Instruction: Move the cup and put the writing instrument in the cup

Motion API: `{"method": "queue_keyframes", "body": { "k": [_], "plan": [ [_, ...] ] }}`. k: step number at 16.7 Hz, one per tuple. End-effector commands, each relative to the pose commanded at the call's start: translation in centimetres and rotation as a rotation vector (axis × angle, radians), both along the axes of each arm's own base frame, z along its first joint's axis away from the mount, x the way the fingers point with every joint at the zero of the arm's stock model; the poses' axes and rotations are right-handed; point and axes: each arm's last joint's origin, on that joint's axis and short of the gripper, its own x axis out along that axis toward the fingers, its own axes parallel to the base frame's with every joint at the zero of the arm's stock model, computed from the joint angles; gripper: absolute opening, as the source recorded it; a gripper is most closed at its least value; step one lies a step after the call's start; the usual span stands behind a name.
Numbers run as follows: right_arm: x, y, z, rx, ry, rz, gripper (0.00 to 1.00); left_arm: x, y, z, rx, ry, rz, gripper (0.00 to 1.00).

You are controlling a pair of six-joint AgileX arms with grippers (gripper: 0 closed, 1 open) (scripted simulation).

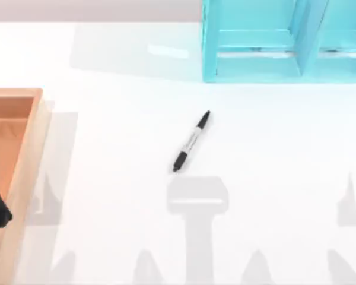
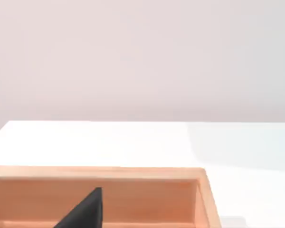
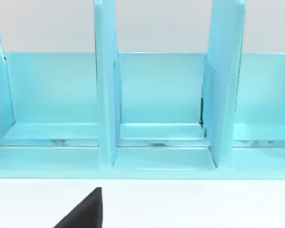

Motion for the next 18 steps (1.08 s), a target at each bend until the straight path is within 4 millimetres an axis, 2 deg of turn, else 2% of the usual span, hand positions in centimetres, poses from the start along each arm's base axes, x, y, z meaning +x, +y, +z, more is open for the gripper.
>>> {"method": "queue_keyframes", "body": {
  "k": [5, 10, 14, 18],
  "plan": [
    [0.0, 0.0, 0.0, 0.000, 0.000, 0.000, 1.00, 0.1, 0.1, 0.8, 0.007, 0.054, 0.004, 1.00],
    [0.0, 0.0, 0.0, 0.000, 0.000, 0.000, 1.00, 1.3, 0.5, 4.4, 0.036, 0.297, 0.028, 1.00],
    [0.0, 0.0, 0.0, 0.000, 0.000, 0.000, 1.00, 4.1, 1.1, 8.0, 0.061, 0.569, 0.045, 1.00],
    [0.0, 0.0, 0.0, 0.000, 0.000, 0.000, 1.00, 8.6, 2.3, 10.4, 0.072, 0.867, 0.048, 1.00]
  ]
}}
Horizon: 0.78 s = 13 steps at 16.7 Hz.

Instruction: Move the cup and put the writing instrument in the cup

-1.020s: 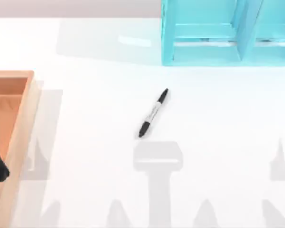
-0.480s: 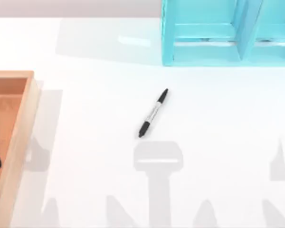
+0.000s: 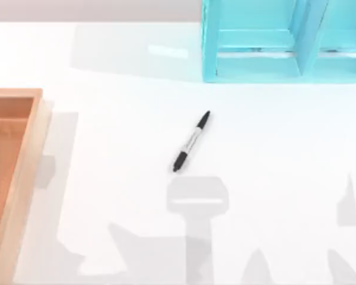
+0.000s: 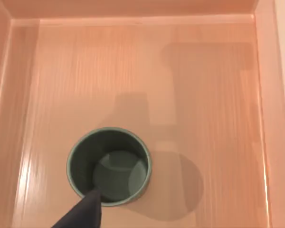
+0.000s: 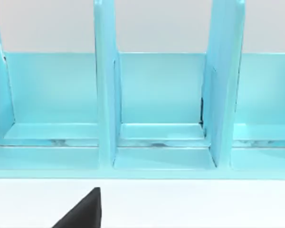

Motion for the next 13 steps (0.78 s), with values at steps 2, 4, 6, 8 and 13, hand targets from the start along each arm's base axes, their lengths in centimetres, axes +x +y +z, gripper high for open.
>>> {"method": "queue_keyframes", "body": {
  "k": [2, 4, 6, 8, 13],
  "plan": [
    [0.0, 0.0, 0.0, 0.000, 0.000, 0.000, 1.00, 2.5, 0.7, 0.5, -0.005, 0.146, 0.003, 1.00],
    [0.0, 0.0, 0.0, 0.000, 0.000, 0.000, 1.00, 5.0, 1.5, 0.6, -0.016, 0.284, 0.004, 1.00],
    [0.0, 0.0, 0.0, 0.000, 0.000, 0.000, 1.00, 7.3, 2.4, 0.4, -0.029, 0.408, 0.004, 1.00],
    [0.0, 0.0, 0.0, 0.000, 0.000, 0.000, 1.00, 9.3, 3.1, -0.1, -0.044, 0.514, 0.003, 1.00],
    [0.0, 0.0, 0.0, 0.000, 0.000, 0.000, 1.00, 12.5, 4.5, -1.4, -0.071, 0.684, -0.002, 1.00]
  ]
}}
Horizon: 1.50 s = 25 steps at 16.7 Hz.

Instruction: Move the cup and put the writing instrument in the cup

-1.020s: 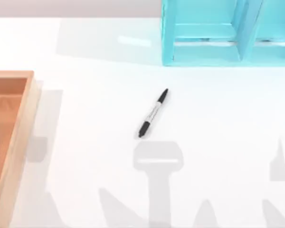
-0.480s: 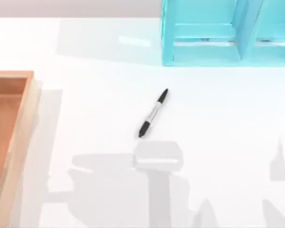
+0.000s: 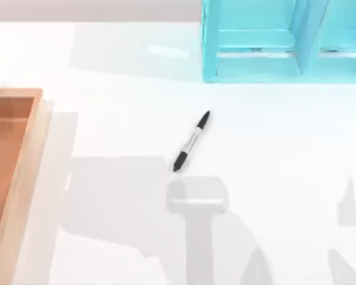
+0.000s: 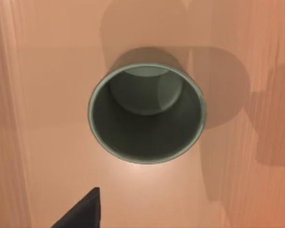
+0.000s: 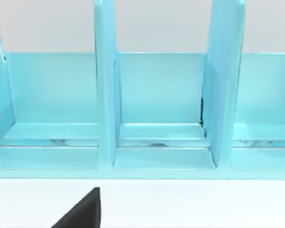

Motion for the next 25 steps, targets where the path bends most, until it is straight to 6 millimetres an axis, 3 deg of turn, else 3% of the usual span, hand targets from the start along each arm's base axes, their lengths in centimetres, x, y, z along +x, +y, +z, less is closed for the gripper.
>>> {"method": "queue_keyframes", "body": {
  "k": [8, 11, 18, 23, 25],
  "plan": [
    [0.0, 0.0, 0.0, 0.000, 0.000, 0.000, 1.00, 0.4, 0.0, -0.3, -0.004, 0.019, -0.005, 1.00],
    [0.0, 0.0, 0.0, 0.000, 0.000, 0.000, 1.00, 0.6, 0.1, -2.3, -0.005, 0.026, -0.001, 1.00],
    [0.0, 0.0, 0.0, 0.000, 0.000, 0.000, 1.00, 0.5, 0.2, -9.8, -0.003, 0.018, -0.001, 1.00],
    [0.0, 0.0, 0.0, 0.000, 0.000, 0.000, 1.00, 0.4, 0.2, -10.2, -0.004, 0.021, -0.001, 1.00],
    [0.0, 0.0, 0.0, 0.000, 0.000, 0.000, 1.00, 0.4, 0.2, -10.2, -0.004, 0.021, -0.001, 0.85]
  ]
}}
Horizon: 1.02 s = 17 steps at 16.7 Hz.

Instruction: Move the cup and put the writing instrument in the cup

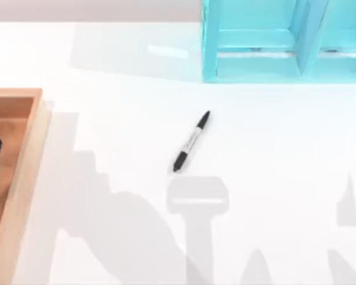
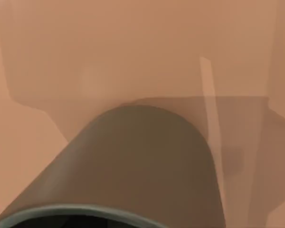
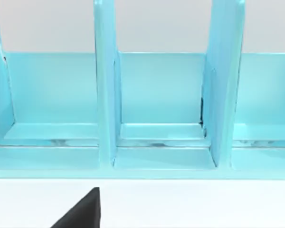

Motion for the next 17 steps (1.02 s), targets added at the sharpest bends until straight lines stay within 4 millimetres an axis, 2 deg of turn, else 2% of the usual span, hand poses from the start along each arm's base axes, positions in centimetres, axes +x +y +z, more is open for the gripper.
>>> {"method": "queue_keyframes", "body": {
  "k": [11, 17],
  "plan": [
    [0.00, 0.00, 0.00, 0.000, 0.000, 0.000, 1.00, 0.00, 0.00, 0.00, 0.000, 0.000, 0.000, 0.02],
    [0.00, 0.00, 0.00, 0.000, 0.000, 0.000, 1.00, 0.00, 0.00, 0.00, 0.000, 0.000, 0.000, 0.00]
  ]
}}
